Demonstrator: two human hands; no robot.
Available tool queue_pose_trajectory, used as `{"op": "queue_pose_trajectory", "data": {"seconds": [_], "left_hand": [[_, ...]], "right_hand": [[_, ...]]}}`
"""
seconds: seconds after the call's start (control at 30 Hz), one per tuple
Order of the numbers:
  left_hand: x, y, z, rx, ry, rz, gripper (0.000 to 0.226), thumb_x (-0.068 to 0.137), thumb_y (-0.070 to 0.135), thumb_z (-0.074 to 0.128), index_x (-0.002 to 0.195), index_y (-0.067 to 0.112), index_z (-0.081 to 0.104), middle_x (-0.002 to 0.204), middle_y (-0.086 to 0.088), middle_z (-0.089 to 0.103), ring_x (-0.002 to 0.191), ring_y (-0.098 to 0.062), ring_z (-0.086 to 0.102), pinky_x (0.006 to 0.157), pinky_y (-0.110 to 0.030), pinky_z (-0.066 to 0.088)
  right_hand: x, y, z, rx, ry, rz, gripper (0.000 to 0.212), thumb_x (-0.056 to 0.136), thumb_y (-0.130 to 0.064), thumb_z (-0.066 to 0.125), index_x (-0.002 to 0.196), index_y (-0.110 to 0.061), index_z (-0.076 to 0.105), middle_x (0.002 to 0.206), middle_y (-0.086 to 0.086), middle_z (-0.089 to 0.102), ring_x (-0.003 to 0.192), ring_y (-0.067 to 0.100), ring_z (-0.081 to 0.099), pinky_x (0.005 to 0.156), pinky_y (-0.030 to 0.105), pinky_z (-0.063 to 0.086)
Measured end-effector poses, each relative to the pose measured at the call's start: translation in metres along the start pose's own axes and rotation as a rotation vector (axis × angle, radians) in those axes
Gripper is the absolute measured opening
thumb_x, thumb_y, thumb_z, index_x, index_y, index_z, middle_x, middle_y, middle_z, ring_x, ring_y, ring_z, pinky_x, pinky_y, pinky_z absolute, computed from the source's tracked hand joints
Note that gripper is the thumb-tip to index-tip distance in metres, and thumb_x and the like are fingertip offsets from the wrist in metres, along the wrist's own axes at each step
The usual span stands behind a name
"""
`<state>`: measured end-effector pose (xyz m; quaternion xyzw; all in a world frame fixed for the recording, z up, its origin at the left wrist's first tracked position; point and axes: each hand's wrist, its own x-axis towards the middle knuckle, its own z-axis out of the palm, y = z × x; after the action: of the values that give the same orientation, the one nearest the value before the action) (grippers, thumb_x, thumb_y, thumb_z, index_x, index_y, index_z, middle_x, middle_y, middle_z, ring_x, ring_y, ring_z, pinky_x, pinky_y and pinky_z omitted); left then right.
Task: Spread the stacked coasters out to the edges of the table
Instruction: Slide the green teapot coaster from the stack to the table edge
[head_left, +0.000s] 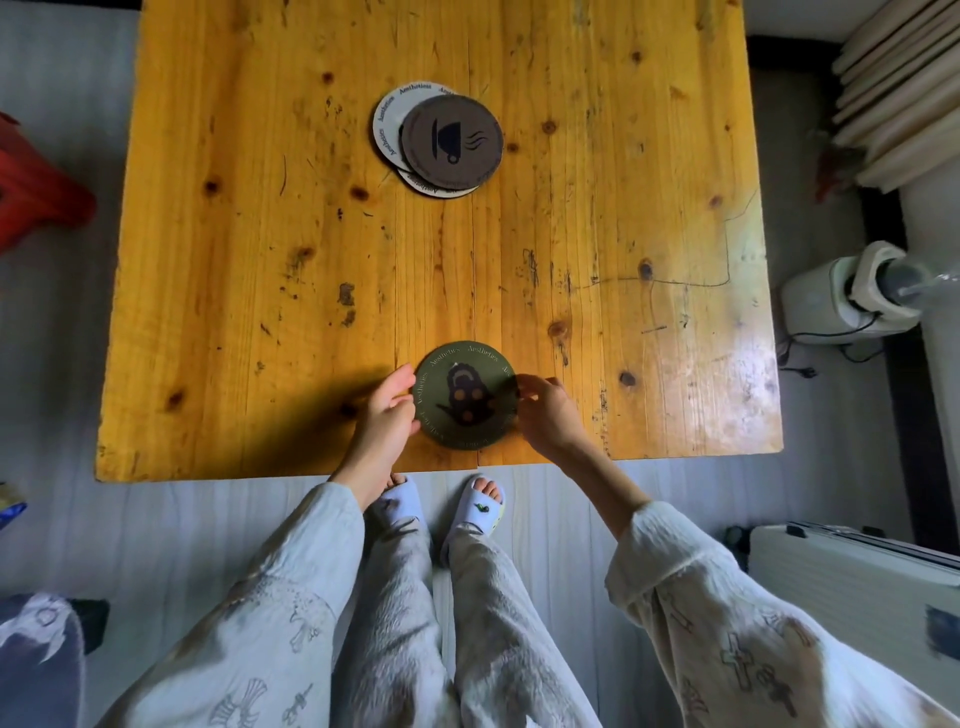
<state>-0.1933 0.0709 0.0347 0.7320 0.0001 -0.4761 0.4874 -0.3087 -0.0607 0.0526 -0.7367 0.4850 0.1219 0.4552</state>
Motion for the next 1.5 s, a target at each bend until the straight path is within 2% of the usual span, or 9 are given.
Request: {"op": "queue_pose_trajectory", "data": {"seconds": [0.4,0.5,0.57,0.6,0.73,0.87,1.03,1.37,1.5], "left_hand": [[0.001,-0.008,0.0,0.118,-0.067,0.026,0.054,0.086,0.0,0.031,0.131,0.028,0.04,0.143,0.003,0.04,0.129,-0.012,0.036,0.11,-0.041,0.033],[-0.002,-0.014,-0.003,0.145,-0.072,0.018,0.053,0.087,0.004,0.031,0.122,0.041,0.044,0.142,0.004,0.04,0.126,-0.01,0.037,0.083,-0.025,0.048],[-0.003,-0.016,-0.004,0.161,-0.071,0.014,0.053,0.086,0.005,0.03,0.114,0.048,0.046,0.141,0.002,0.041,0.117,-0.006,0.042,0.064,-0.016,0.047],[-0.004,-0.016,-0.004,0.164,-0.069,0.014,0.054,0.086,0.005,0.03,0.111,0.049,0.046,0.14,0.001,0.042,0.113,-0.004,0.044,0.062,-0.015,0.047],[-0.007,-0.015,-0.003,0.167,-0.077,0.035,0.055,0.086,0.002,0.029,0.108,0.049,0.046,0.141,-0.001,0.041,0.123,-0.009,0.038,0.08,-0.02,0.041],[-0.009,-0.011,-0.003,0.178,-0.092,0.043,0.054,0.086,0.0,0.028,0.114,0.043,0.046,0.142,0.002,0.04,0.127,-0.01,0.034,0.109,-0.042,0.034],[-0.008,-0.008,-0.001,0.208,-0.098,0.06,0.053,0.087,-0.001,0.029,0.126,0.031,0.044,0.143,0.002,0.039,0.13,-0.012,0.033,0.111,-0.044,0.031],[-0.009,-0.006,0.001,0.21,-0.102,0.045,0.055,0.085,-0.002,0.029,0.126,0.031,0.045,0.145,-0.001,0.035,0.132,-0.012,0.029,0.112,-0.044,0.029],[-0.012,-0.002,0.002,0.209,-0.1,0.032,0.055,0.085,-0.003,0.028,0.125,0.031,0.046,0.145,-0.001,0.035,0.131,-0.012,0.029,0.112,-0.044,0.028]], "right_hand": [[-0.017,0.006,0.004,0.066,-0.004,0.088,0.04,0.085,0.01,0.034,0.117,0.001,0.057,0.118,0.026,0.057,0.113,0.04,0.048,0.094,0.053,0.046],[-0.023,0.006,0.005,0.093,-0.007,0.115,0.037,0.084,0.01,0.036,0.111,0.004,0.059,0.116,0.027,0.06,0.112,0.041,0.049,0.095,0.055,0.045],[-0.025,0.006,0.006,0.117,-0.008,0.125,0.036,0.084,0.01,0.037,0.111,0.004,0.06,0.116,0.027,0.062,0.113,0.041,0.049,0.095,0.055,0.046],[-0.026,0.006,0.007,0.131,-0.008,0.13,0.036,0.085,0.01,0.037,0.111,0.004,0.06,0.116,0.026,0.063,0.114,0.041,0.05,0.095,0.055,0.046],[-0.031,0.005,0.008,0.152,0.001,0.15,0.035,0.086,0.008,0.039,0.114,0.003,0.059,0.117,0.025,0.063,0.115,0.041,0.05,0.095,0.055,0.046],[-0.033,0.003,0.008,0.16,-0.008,0.173,0.037,0.087,0.008,0.039,0.119,0.0,0.056,0.12,0.023,0.062,0.117,0.038,0.051,0.098,0.052,0.046],[-0.033,0.001,0.005,0.187,-0.004,0.191,0.037,0.085,0.008,0.04,0.119,0.002,0.055,0.116,0.025,0.064,0.104,0.039,0.061,0.09,0.047,0.053],[-0.032,0.002,0.006,0.238,-0.005,0.213,0.039,0.089,0.005,0.038,0.126,0.0,0.05,0.12,0.023,0.063,0.102,0.034,0.063,0.08,0.035,0.052],[-0.032,0.002,0.009,0.225,0.008,0.214,0.04,0.088,0.006,0.036,0.126,0.0,0.049,0.121,0.024,0.061,0.105,0.035,0.061,0.09,0.04,0.053]]}}
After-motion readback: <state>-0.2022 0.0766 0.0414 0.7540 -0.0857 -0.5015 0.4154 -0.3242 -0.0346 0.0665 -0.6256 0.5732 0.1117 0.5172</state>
